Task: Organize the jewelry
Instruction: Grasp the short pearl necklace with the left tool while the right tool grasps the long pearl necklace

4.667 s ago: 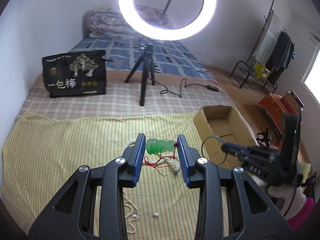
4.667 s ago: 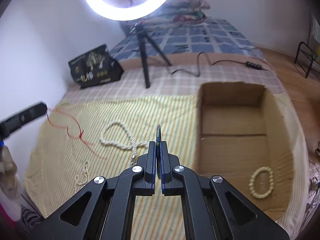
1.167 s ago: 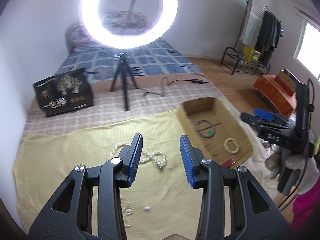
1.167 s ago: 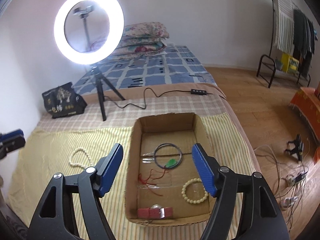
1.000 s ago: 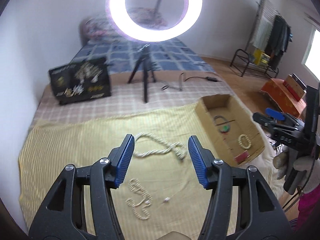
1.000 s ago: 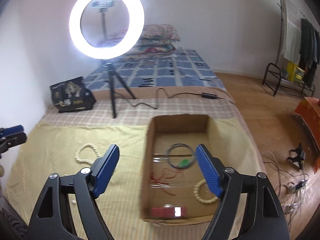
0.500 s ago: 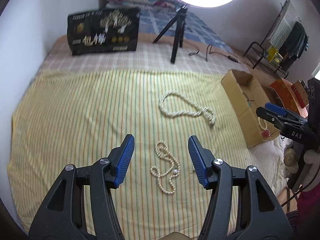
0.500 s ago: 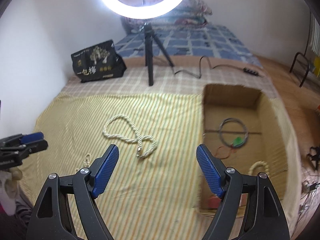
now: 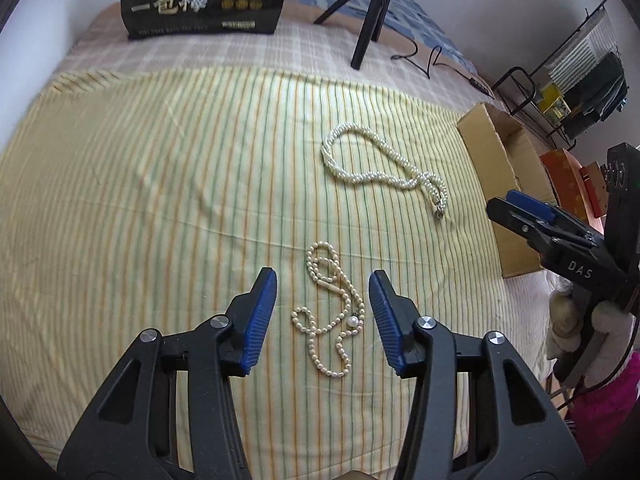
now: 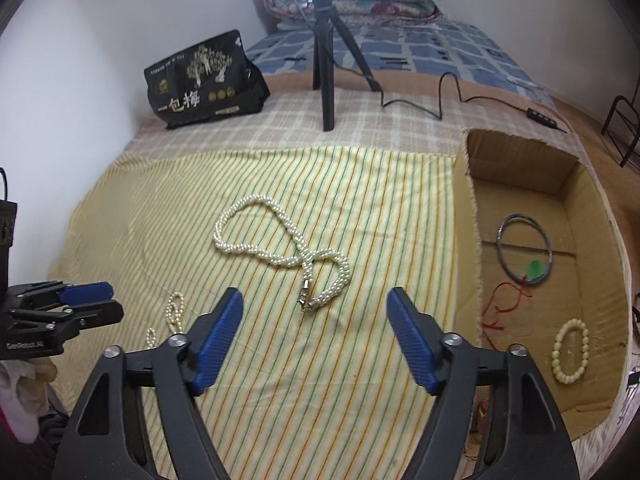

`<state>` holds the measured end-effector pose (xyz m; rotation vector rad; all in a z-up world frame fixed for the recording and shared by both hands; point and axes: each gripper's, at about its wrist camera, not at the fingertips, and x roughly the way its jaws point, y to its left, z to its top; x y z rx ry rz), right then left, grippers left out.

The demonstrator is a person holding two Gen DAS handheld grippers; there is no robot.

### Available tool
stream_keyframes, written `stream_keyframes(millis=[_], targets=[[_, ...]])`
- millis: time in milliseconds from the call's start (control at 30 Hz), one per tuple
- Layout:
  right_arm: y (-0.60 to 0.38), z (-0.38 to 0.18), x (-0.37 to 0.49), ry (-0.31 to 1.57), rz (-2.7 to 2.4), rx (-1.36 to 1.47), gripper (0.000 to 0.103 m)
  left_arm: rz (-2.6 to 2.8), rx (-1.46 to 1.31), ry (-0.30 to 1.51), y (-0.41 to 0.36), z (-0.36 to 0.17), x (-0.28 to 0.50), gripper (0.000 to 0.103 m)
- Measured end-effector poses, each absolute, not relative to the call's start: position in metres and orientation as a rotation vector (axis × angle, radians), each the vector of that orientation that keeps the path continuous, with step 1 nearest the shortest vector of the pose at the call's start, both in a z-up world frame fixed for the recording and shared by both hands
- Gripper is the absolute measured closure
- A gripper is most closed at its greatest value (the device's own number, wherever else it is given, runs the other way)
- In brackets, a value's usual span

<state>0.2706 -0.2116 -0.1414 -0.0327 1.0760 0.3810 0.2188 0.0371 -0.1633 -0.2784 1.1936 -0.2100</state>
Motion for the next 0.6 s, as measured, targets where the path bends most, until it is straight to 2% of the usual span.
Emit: stream_keyframes(millis=[167, 467, 600], targets=[[-0.208, -0.152, 0.275, 1.106, 0.389, -0.036, 0.048, -0.22, -0.306, 1.254, 0.029, -0.181, 0.222, 0.057], [-0.205, -0.16, 0.275, 1.13, 0.403, -0.055, 0.051, -0.209, -0.3, 1.278, 0.023, -0.192, 0.227, 0.059], [-0.201, -0.165, 0.277, 1.144, 0.406, -0.064, 0.055, -0.203, -0.307, 1.294, 0.021, -0.198, 0.232, 0.062]])
